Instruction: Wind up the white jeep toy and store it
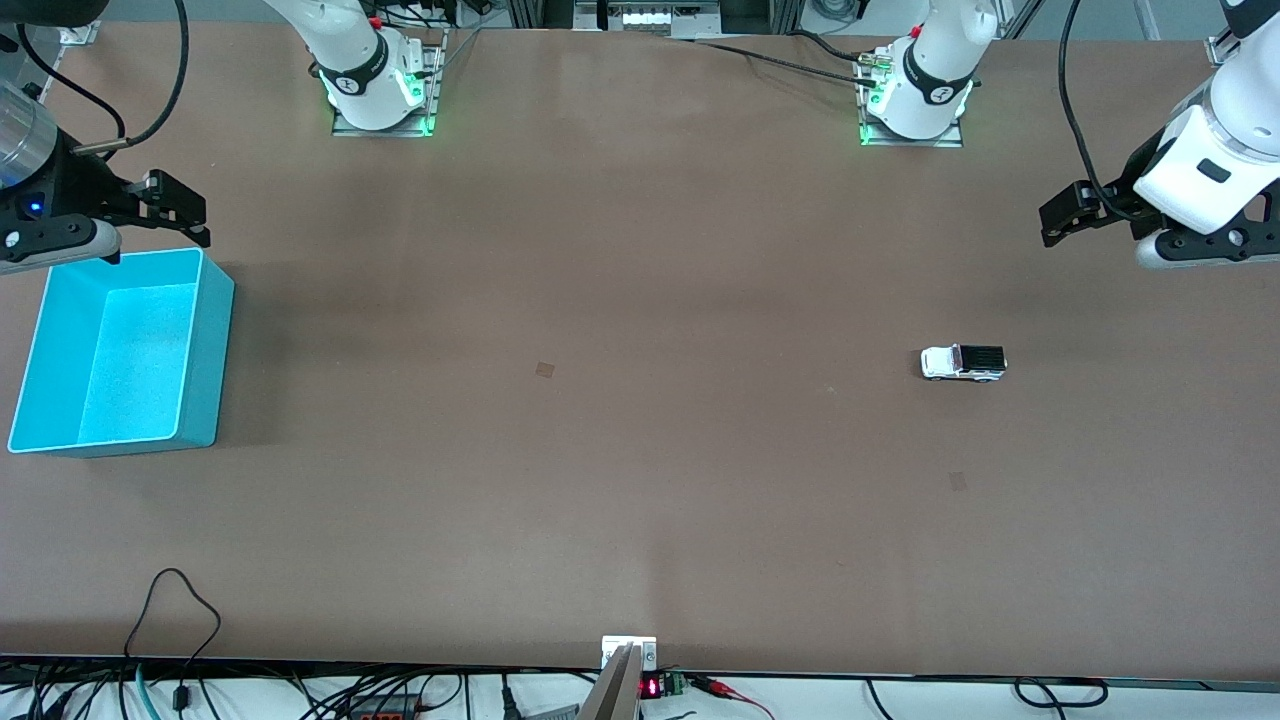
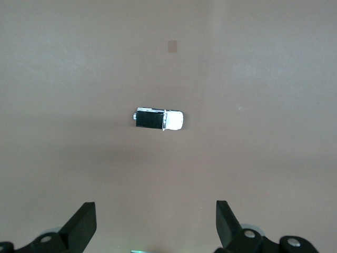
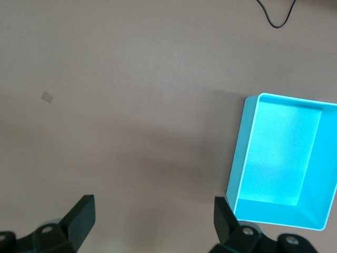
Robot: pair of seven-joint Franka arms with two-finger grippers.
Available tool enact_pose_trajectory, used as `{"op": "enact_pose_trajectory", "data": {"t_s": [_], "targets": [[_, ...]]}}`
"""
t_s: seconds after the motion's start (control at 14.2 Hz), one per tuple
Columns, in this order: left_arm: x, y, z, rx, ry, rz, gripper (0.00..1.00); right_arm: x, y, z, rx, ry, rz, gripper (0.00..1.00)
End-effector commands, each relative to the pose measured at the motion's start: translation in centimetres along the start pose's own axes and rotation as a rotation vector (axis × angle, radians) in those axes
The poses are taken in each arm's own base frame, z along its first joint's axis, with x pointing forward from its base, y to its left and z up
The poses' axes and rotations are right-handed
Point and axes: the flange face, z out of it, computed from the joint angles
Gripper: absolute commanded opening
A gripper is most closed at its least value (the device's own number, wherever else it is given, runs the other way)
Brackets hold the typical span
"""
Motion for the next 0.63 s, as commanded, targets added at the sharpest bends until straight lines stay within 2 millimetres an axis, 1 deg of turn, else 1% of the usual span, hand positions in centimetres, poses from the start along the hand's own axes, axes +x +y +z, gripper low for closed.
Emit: {"op": "enact_pose_trajectory", "data": {"t_s": [0.0, 0.35, 0.56], "targets": [[0.0, -0.3, -0.6, 0.021, -0.002, 0.017, 1.0, -0.5, -0.2, -0.1, -0.003, 0.001, -0.012, 1.0], [-0.2, -0.3, -0.4, 0.021, -0.023, -0.004, 1.0, -0.5, -0.3, -0.1, -0.004, 0.002, -0.015, 1.0], [-0.2, -0.1, 0.6, 0.029, -0.073, 0.013, 1.0, -0.5, -0.3, -0.2, -0.005, 0.002, -0.011, 1.0]]}}
